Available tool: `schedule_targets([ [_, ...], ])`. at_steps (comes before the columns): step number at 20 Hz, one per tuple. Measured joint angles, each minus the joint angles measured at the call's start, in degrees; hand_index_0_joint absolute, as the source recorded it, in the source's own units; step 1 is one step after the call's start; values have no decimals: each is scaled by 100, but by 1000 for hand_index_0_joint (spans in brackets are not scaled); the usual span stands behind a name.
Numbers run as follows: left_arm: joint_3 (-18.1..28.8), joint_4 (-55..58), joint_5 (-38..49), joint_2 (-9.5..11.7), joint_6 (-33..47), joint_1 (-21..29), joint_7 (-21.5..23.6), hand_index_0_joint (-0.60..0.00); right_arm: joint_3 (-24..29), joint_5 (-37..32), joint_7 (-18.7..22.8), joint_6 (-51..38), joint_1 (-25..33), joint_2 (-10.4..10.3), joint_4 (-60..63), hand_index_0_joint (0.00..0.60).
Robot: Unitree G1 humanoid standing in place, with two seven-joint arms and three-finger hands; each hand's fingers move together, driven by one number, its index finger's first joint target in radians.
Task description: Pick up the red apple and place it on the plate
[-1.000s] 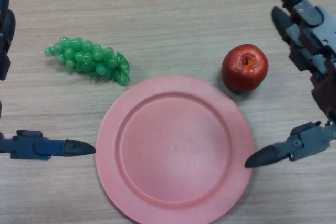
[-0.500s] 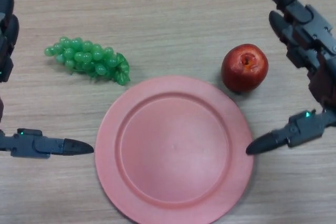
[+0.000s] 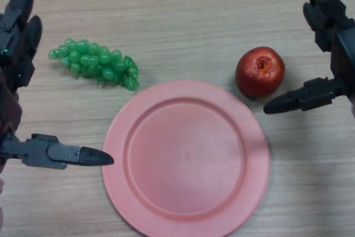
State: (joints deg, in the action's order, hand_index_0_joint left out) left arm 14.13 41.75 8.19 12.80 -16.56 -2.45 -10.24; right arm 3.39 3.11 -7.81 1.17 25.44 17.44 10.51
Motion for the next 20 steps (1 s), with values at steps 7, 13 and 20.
schedule_targets([
  [7,54,367,412,71,-84,61,120,0,-81,2,300,-449,467,-1,1597,100],
  [13,254,413,371,166,-728,110,601,0,-160,-189,181,163,444,-158,1382,600],
  [20,209,553,313,165,-805,245,600,0,-145,-817,583,1000,230,-223,37,600],
])
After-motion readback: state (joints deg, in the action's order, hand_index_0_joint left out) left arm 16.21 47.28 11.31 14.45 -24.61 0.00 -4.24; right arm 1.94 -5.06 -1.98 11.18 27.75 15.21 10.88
